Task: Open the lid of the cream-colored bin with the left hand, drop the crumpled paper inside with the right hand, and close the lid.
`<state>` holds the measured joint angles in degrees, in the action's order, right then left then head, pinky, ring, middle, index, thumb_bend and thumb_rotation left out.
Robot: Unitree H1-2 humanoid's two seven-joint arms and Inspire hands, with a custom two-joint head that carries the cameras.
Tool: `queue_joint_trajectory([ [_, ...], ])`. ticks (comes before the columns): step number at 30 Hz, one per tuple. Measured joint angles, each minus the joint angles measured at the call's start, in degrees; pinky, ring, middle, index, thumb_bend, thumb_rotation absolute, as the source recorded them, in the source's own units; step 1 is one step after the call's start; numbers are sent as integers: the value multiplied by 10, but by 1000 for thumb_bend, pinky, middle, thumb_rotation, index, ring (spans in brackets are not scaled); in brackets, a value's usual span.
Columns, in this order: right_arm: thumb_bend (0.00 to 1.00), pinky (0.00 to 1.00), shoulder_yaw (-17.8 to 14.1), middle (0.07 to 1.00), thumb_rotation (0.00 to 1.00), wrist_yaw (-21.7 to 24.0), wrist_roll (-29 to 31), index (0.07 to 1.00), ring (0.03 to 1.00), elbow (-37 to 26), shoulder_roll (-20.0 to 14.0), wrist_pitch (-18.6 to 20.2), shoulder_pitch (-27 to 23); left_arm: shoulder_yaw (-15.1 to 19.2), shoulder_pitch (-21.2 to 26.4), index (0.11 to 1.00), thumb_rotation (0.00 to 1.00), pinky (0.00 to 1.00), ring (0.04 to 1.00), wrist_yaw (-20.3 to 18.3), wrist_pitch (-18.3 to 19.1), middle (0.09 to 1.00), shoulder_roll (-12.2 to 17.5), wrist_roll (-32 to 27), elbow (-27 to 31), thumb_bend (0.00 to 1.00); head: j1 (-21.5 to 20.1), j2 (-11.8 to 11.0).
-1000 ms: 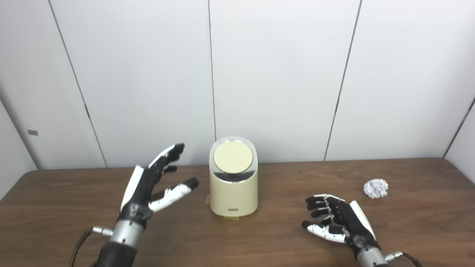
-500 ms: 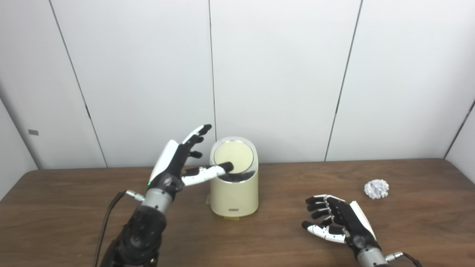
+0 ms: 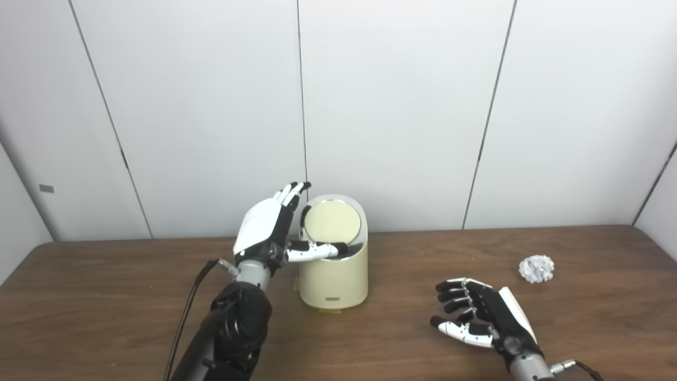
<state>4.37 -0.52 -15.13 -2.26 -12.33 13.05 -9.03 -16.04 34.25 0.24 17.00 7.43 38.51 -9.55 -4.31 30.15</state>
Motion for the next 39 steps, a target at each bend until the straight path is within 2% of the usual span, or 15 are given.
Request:
queue_joint_trajectory([
  [5,357,528,0,630,0,0,1,628,594,0,0,0,0,6,10,991,537,1000,1000,4,1,1000,-7,0,-19,979,1,-1],
  [8,356,528,0,628,0,0,1,627,592,0,0,0,0,6,10,982,614,1000,1000,5,10,992,-7,1,-27,890,1,-1],
  [9,358,534,0,633,0,0,1,630,596,-1,0,0,0,6,10,979,672,1000,1000,5,17,988,-7,4,-27,865,1,-1],
  [12,356,536,0,633,0,0,1,629,598,-1,0,0,0,6,11,971,752,1000,999,4,32,981,-7,6,-29,839,1,-1],
  [15,356,531,0,632,0,0,1,628,595,-1,0,1,1,6,14,965,790,1000,997,4,41,976,-7,6,-32,844,1,-1],
  [24,353,536,0,633,0,0,1,632,597,-3,0,1,2,4,26,958,824,1000,994,5,43,972,-7,5,-41,831,0,-1],
  [28,357,537,0,633,0,0,1,630,597,-3,0,1,2,3,26,957,758,1000,997,5,43,972,-6,6,-45,851,0,-2],
  [31,359,534,0,632,0,0,1,628,596,-3,0,1,2,-1,28,947,640,1000,992,11,42,966,-4,8,-52,883,-1,-2],
  [32,357,533,0,633,0,0,1,628,597,-3,0,1,2,-2,28,950,580,1000,996,14,42,971,-4,8,-54,921,-1,-2],
  [35,354,538,1,635,0,0,1,632,601,-4,0,3,2,-7,28,953,512,1000,1000,16,40,975,-1,10,-61,972,-2,-2],
  [36,356,535,1,633,0,0,0,631,598,-6,0,4,2,-10,28,958,442,1000,1000,17,39,977,1,12,-62,990,-2,-1],
  [39,357,533,2,633,0,0,0,630,596,-6,0,4,3,-18,30,958,359,1000,1000,24,35,973,7,24,-62,1000,-3,0],
])
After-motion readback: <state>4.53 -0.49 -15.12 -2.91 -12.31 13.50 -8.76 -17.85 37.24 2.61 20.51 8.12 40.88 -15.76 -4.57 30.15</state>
